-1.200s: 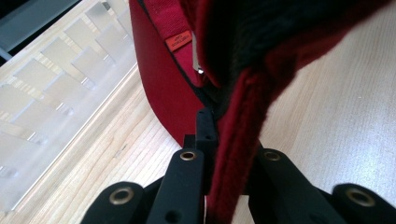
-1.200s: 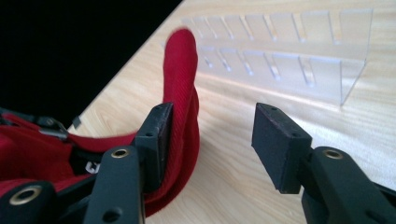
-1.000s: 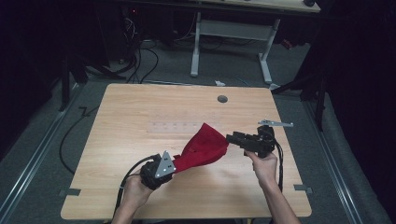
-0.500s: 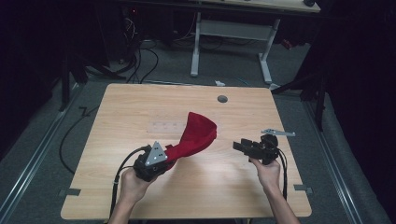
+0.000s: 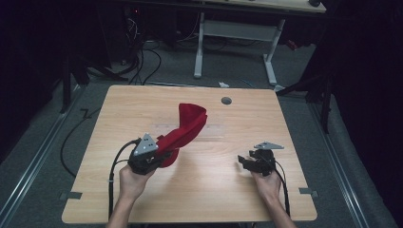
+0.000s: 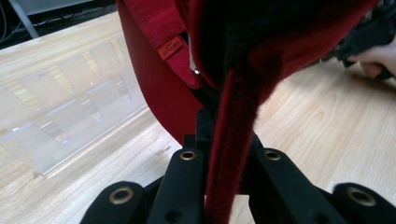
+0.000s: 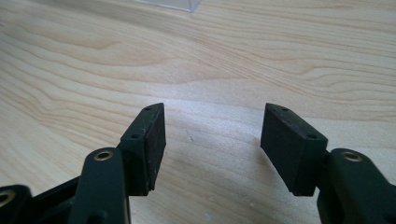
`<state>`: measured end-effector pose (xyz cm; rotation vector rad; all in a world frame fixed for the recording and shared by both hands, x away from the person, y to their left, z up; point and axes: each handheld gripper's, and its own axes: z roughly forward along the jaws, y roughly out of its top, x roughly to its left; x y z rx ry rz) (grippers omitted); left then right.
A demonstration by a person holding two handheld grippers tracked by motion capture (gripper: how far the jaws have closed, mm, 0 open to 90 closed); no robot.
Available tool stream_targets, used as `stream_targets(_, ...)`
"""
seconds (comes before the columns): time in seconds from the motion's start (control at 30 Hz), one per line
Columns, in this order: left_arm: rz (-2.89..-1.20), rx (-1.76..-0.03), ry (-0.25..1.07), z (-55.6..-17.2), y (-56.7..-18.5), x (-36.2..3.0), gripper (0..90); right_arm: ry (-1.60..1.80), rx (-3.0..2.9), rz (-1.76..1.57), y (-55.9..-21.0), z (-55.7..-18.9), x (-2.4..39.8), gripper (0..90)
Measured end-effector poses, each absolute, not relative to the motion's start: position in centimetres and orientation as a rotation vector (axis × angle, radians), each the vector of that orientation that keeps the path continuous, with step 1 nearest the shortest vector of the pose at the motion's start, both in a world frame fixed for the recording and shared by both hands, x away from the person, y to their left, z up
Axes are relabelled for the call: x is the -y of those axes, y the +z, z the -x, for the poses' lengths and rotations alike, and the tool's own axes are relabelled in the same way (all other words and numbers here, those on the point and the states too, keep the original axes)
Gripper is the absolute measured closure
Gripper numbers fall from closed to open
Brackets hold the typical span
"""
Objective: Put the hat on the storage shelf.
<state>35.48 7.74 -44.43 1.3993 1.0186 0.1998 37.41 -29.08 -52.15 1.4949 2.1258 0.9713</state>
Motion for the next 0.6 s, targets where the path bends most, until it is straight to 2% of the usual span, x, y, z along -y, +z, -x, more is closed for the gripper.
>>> stream_targets(0.4,-1.316,-1.108,0.211,-37.3,-44.0,-8.8,85.6,0.897,-2.127,-1.38,-53.1,-37.4,28.2,36.8)
stream_targets(0.6,-1.291,-1.091,0.193,-37.8,-43.1,-8.7,85.3,0.896,-2.123,-1.383,-53.1,-37.4,28.2,36.5)
